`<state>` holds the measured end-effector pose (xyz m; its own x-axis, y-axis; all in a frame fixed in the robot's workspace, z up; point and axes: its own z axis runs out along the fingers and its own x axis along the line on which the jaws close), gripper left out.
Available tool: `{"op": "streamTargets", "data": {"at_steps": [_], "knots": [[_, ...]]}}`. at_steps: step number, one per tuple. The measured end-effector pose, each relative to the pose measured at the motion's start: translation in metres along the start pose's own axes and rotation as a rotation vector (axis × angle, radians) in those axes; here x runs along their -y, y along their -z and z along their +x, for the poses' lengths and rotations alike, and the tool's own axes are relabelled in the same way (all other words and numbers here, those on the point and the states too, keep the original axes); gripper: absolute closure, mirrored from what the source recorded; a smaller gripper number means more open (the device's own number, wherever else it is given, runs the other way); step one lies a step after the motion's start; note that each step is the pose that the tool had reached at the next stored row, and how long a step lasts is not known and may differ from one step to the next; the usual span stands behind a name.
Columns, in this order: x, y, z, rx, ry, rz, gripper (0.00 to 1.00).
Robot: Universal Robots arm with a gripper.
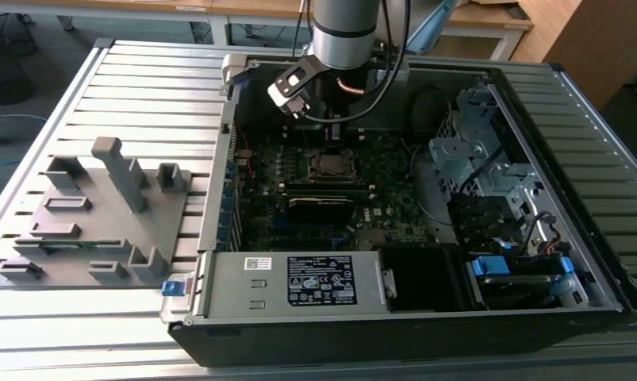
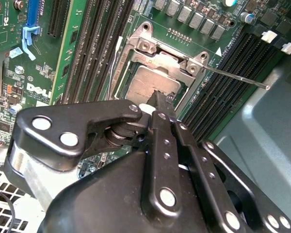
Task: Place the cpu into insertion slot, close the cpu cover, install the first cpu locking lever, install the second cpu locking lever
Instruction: 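Close the cpu cover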
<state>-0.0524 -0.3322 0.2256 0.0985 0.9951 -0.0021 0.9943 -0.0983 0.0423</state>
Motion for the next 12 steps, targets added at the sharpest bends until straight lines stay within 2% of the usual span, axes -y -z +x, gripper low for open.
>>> {"op": "streamTargets", "data": {"at_steps": [12], "knots": [[0.0,0.0,0.0,-0.0004,0.011,0.0,0.9]]}}
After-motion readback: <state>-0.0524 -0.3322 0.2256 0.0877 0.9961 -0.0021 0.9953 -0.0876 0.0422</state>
